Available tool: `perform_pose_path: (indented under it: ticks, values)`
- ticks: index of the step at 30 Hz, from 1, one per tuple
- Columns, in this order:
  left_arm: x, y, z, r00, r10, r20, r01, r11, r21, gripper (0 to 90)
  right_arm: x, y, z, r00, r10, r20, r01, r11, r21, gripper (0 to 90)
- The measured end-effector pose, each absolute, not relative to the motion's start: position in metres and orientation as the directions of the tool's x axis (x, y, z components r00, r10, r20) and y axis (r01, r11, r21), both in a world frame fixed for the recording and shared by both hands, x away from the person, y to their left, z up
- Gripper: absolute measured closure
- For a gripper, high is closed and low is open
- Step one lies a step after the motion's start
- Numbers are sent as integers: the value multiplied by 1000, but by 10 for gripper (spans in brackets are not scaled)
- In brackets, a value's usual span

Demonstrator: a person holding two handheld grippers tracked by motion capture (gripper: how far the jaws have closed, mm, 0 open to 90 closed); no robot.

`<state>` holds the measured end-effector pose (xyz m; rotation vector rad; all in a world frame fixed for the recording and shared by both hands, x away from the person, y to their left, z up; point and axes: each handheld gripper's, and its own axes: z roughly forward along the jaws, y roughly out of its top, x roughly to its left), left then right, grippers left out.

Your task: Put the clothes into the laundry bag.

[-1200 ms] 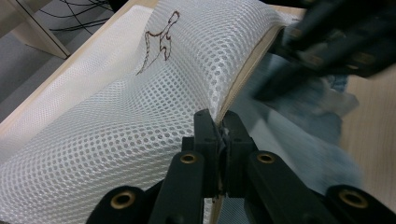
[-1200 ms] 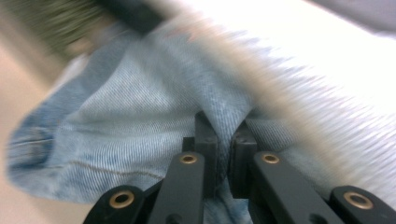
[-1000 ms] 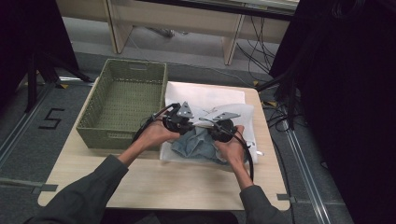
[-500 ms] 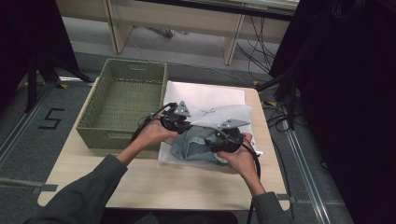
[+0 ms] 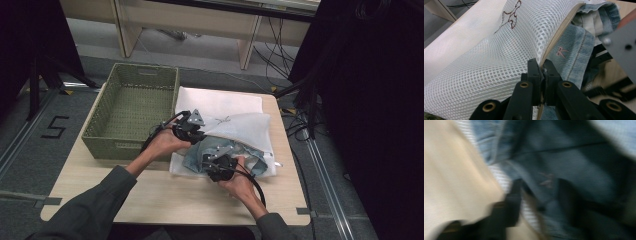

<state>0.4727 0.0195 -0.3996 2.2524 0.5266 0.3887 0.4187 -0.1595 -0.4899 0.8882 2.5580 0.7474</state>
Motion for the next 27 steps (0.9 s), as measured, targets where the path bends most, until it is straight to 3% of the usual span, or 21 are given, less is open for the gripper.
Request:
perform_pose_path:
  ticks: [2,3,9,12,16,20,22,27]
  values:
    - [472,19,-399,867,485,114,246,-616,749,856,422,-165,-484,-737,665,-123,481,644,596,884]
    - [472,20,-399,869,481,115,245,-620,745,856,422,-168,-480,-727,674,-133,479,636,606,895]
    - [471,18,-400,870,478,122,240,-627,741,858,448,-197,-442,-634,753,-173,451,543,708,900]
    - [471,16,-403,875,467,131,233,-641,731,858,463,-205,-455,-594,788,-161,497,517,697,900]
    - [470,14,-408,875,465,132,237,-651,722,857,470,-205,-476,-601,793,-102,545,500,673,895]
    - [470,13,-409,874,469,130,238,-645,726,857,468,-203,-472,-605,793,-70,543,475,693,840]
    - [471,14,-409,878,460,136,228,-650,725,857,467,-202,-470,-616,787,0,540,423,728,819]
    - [469,15,-405,875,465,133,228,-639,735,858,463,-195,-465,-640,768,-8,520,441,732,900]
